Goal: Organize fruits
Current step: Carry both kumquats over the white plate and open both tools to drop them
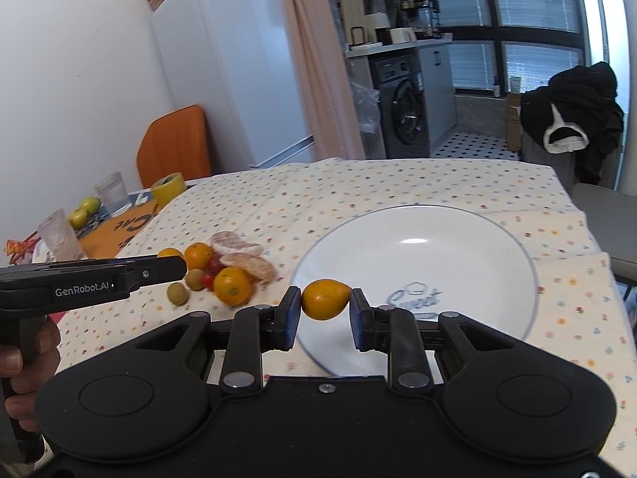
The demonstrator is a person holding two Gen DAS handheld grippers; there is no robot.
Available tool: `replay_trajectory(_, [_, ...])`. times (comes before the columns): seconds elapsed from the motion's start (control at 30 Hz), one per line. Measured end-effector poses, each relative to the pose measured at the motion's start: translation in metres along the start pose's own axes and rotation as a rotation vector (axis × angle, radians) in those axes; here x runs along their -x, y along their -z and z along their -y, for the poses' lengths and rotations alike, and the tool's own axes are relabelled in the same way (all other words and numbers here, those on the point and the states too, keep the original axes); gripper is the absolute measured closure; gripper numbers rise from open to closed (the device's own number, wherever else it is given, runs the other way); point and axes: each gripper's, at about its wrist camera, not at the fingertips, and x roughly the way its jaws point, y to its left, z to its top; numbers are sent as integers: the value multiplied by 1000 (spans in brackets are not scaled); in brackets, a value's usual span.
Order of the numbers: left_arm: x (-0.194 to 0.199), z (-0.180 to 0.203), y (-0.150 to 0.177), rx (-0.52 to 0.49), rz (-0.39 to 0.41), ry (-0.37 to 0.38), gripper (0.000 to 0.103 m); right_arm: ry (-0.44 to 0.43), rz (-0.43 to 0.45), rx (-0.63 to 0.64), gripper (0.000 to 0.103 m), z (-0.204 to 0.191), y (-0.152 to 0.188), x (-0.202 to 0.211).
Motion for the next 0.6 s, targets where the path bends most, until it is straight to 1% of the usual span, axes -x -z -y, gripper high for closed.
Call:
replay_trajectory(0.27, [-15, 27, 1, -32, -23, 44, 81, 27, 7, -34, 78, 21, 5, 8])
replay_trajectory(0.6, [-37, 57, 6, -69, -58, 80, 81, 59, 2, -77, 78, 46, 14, 11])
